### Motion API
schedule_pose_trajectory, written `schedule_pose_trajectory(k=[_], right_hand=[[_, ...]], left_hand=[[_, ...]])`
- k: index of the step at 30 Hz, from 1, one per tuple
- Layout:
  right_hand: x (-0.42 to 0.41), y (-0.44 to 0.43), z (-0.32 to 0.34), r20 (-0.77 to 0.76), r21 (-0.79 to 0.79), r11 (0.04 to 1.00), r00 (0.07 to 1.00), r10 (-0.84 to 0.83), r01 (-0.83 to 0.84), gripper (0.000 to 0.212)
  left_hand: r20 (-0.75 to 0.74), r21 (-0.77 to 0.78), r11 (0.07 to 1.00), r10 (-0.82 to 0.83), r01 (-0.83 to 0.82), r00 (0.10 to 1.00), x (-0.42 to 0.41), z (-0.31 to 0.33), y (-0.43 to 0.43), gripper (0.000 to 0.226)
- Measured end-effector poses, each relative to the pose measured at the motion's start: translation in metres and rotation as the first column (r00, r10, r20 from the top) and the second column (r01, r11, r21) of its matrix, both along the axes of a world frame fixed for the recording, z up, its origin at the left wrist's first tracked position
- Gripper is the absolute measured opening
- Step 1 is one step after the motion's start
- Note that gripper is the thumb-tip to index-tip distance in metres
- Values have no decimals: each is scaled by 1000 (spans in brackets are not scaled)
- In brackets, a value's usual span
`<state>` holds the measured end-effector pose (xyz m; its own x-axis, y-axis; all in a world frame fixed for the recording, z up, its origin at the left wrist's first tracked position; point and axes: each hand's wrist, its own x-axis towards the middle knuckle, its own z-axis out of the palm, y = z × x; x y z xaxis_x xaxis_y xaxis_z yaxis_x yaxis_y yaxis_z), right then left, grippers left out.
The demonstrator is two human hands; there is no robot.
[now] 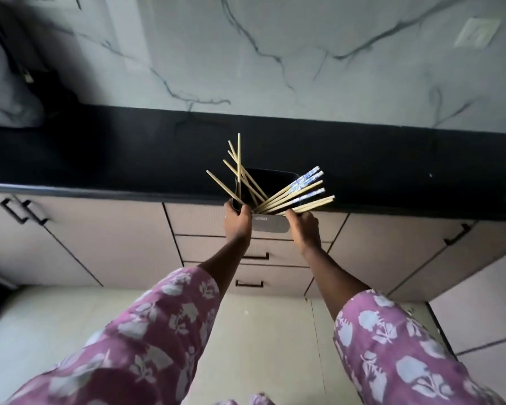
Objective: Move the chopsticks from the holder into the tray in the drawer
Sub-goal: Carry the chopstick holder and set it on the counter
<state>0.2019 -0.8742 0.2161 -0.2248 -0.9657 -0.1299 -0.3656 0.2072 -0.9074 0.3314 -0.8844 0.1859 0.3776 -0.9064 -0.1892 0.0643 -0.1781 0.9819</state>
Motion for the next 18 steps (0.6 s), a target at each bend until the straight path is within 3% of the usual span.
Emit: schedule_pose_trajectory(k=[8,18], right_hand=[[26,-142,30,10,-44,998,999,44,-43,28],[52,-265,15,-54,60,998,999,-4,7,41]], left_hand=[[-4,94,990,102,-101,995,25,24,-133,46],[27,175,984,25,-30,999,52,14,-254,42]])
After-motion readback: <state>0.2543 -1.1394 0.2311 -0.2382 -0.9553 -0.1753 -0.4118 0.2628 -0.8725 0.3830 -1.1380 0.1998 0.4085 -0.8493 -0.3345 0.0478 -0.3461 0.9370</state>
